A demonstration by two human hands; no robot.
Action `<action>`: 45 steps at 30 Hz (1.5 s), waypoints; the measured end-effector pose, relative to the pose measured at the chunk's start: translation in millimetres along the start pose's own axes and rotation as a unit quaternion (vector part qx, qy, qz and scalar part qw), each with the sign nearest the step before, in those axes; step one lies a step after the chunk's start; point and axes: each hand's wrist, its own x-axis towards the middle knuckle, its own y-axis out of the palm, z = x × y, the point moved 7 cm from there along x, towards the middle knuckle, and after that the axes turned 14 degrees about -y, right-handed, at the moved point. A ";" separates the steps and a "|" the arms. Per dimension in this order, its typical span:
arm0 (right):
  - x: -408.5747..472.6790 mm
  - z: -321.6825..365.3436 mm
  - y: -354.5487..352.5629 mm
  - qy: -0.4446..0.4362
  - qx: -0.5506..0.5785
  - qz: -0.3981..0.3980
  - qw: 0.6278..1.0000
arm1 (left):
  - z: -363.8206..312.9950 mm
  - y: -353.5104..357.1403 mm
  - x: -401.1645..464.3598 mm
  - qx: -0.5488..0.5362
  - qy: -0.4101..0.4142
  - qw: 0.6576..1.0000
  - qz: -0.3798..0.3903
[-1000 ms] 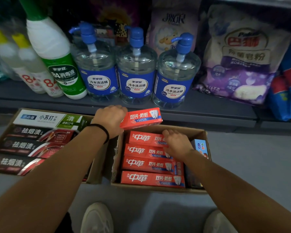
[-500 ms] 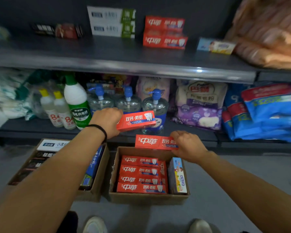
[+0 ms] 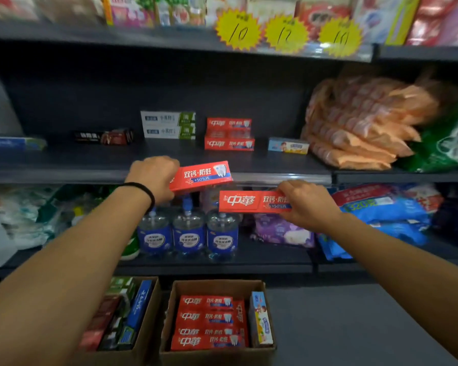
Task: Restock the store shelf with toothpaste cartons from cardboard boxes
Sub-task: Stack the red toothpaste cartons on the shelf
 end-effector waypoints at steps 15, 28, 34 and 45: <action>123.7 -77.3 -13.3 0.031 -0.036 -0.043 0.998 | 14.0 -14.3 128.8 -0.022 -0.020 0.999 -0.042; 249.5 -120.7 66.9 0.022 -0.070 -0.010 0.997 | 30.9 37.2 235.6 -0.018 -0.052 0.998 -0.038; 281.9 -125.0 89.9 0.016 -0.078 0.001 0.997 | 30.9 63.7 256.4 -0.011 -0.058 0.998 -0.023; 289.5 -132.4 100.9 0.008 -0.035 0.016 0.999 | 36.4 73.5 259.0 -0.007 -0.060 0.998 -0.018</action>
